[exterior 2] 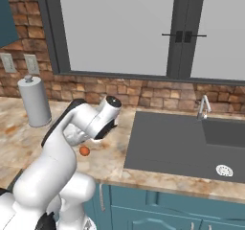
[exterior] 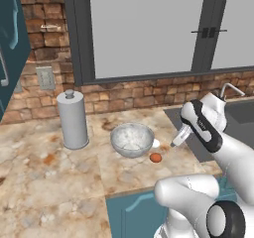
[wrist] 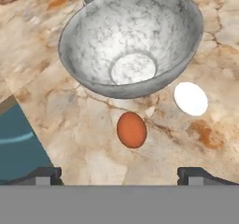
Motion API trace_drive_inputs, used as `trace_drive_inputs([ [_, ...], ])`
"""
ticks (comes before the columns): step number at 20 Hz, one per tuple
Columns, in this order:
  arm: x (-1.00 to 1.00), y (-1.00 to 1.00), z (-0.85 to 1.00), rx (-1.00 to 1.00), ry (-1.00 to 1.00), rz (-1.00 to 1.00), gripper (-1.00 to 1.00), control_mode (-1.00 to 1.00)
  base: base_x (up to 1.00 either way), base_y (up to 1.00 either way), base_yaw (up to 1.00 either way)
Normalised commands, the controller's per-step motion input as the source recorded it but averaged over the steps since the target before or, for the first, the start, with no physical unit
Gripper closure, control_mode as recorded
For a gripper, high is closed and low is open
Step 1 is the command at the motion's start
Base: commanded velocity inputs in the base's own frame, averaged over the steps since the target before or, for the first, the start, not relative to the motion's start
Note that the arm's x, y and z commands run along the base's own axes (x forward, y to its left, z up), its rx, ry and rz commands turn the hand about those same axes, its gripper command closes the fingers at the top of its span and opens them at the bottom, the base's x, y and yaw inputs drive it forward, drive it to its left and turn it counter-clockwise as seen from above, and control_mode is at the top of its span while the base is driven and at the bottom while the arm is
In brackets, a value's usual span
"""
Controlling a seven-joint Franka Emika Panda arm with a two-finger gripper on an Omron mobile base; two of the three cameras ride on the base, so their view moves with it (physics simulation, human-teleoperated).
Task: Gather the eggs and milk located in the vicinity of the sink area and place them right next to the bowl.
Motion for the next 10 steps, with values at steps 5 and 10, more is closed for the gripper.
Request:
trace_drive_inputs([
  [5, -0.31, 0.00, 0.31, -0.11, 0.32, -0.32, -1.00, -1.00, 0.00, 0.00, 0.00],
  [10, 0.00, 0.02, -0.05, -0.22, 0.25, -0.57, -1.00, -1.00, 0.00, 0.00, 0.00],
])
